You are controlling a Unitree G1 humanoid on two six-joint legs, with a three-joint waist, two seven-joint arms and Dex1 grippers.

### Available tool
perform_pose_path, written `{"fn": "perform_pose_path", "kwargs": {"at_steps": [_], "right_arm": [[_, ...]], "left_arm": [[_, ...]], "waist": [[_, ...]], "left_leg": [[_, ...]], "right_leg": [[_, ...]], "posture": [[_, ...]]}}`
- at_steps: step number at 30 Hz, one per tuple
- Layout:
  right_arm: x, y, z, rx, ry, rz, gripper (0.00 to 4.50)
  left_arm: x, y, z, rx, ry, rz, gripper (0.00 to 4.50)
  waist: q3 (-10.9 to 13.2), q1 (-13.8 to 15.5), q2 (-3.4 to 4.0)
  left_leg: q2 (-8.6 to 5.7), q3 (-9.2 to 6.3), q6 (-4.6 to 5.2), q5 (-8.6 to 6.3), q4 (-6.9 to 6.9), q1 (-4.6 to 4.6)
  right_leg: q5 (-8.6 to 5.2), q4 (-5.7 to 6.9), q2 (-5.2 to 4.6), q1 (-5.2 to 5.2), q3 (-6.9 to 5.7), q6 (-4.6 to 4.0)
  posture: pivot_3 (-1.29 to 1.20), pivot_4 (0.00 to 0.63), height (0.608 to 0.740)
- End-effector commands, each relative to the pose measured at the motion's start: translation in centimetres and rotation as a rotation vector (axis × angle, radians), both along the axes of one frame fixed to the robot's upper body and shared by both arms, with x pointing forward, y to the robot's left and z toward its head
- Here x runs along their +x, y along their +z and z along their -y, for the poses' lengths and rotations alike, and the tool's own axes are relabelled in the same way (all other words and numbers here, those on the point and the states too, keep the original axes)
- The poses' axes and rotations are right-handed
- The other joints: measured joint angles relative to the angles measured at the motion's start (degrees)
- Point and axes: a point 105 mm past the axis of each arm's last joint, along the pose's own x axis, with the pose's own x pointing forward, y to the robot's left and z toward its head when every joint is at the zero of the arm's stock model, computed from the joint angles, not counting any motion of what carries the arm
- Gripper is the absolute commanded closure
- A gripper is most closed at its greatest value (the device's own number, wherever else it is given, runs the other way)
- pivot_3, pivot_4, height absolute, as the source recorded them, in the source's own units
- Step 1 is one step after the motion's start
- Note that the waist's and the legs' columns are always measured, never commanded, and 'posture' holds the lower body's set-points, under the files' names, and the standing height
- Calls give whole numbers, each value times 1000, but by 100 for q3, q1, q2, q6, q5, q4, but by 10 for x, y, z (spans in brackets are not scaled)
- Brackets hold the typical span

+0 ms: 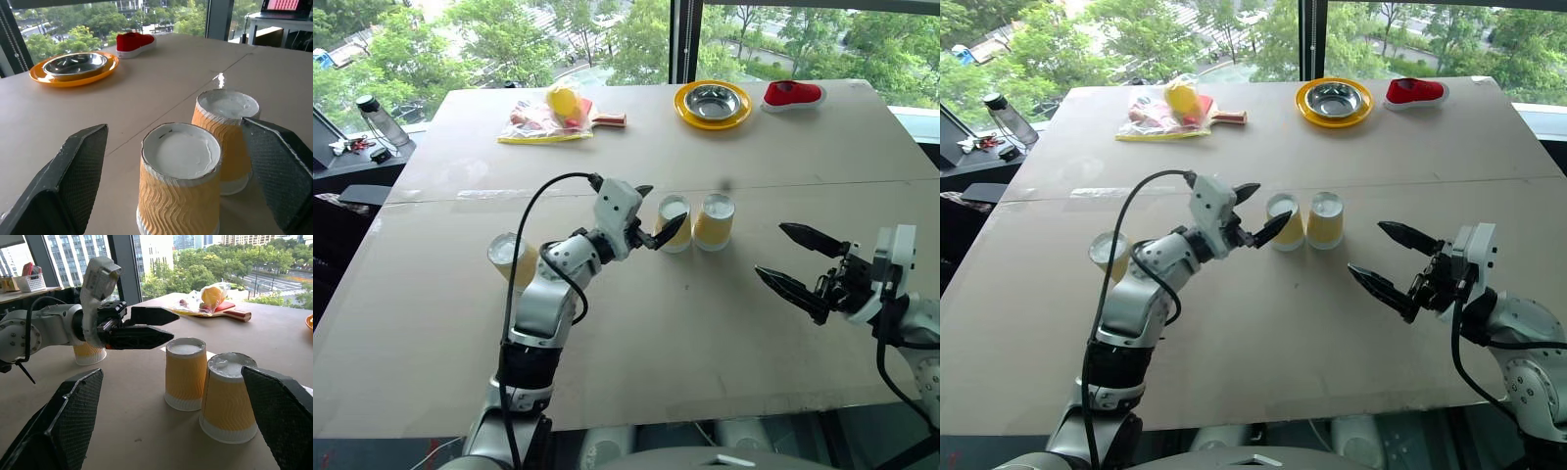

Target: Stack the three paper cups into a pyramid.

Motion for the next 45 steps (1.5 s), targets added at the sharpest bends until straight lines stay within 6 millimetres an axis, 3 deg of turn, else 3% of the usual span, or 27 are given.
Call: {"fn": "perform_pose_path", "kwargs": {"at_steps": [1, 5, 9, 12, 15, 22, 27, 45], "right_arm": [[-2, 9, -2, 2, 51, 44, 0], [0, 12, -9, 18, 129, 45, 0], [0, 9, -18, 1, 221, 59, 0], [2, 10, -27, 20, 282, 56, 0], [3, 9, -32, 17, 329, 52, 0], [6, 12, -39, 14, 391, 57, 0], [5, 12, -39, 14, 396, 57, 0], [-2, 11, -47, 44, 369, 58, 0]], "left_arm": [[-20, 27, -13, -66, 12, 101, 78], [-38, 57, -49, -167, 228, 236, 78], [-49, 66, -90, -179, 519, 286, 78], [-62, 61, -121, -160, 726, 287, 78], [-77, 42, -136, -155, 857, 211, 78], [-99, -1, -144, -129, 993, 51, 78], [-96, -22, -155, -56, 1022, -22, 78], [-70, -43, -169, -42, 917, -72, 78]], "waist": [[0, 2, 0], [1, -7, -1], [0, 4, -1], [0, 6, -1], [-1, 5, -3], [-2, 28, -6], [-3, 26, -8], [-3, 8, -7]], "left_leg": [[0, 0, 0, 0, 0, 1], [3, 2, 1, 0, 1, 1], [4, 2, 1, -1, 0, 4], [2, 3, 1, -1, 1, 4], [2, 5, 2, -1, 1, 4], [2, 0, 2, -1, 0, 6], [-1, 0, 2, -1, 1, 7], [1, -1, 2, -1, 0, 6]], "right_leg": [[0, 0, 0, 0, 1, 0], [0, 0, -1, 0, 3, 0], [0, 1, 1, 1, 5, 0], [0, 3, 1, 1, 4, 0], [0, 3, 0, 1, 7, 0], [0, 3, -2, 5, 1, -1], [0, 3, -1, 6, 1, -2], [0, 1, -3, 4, -2, -2]], "posture": [[0, 150, 740], [0, 150, 740], [0, 150, 740], [0, 150, 740], [0, 150, 740], [0, 150, 740], [0, 150, 740], [0, 150, 740]]}}
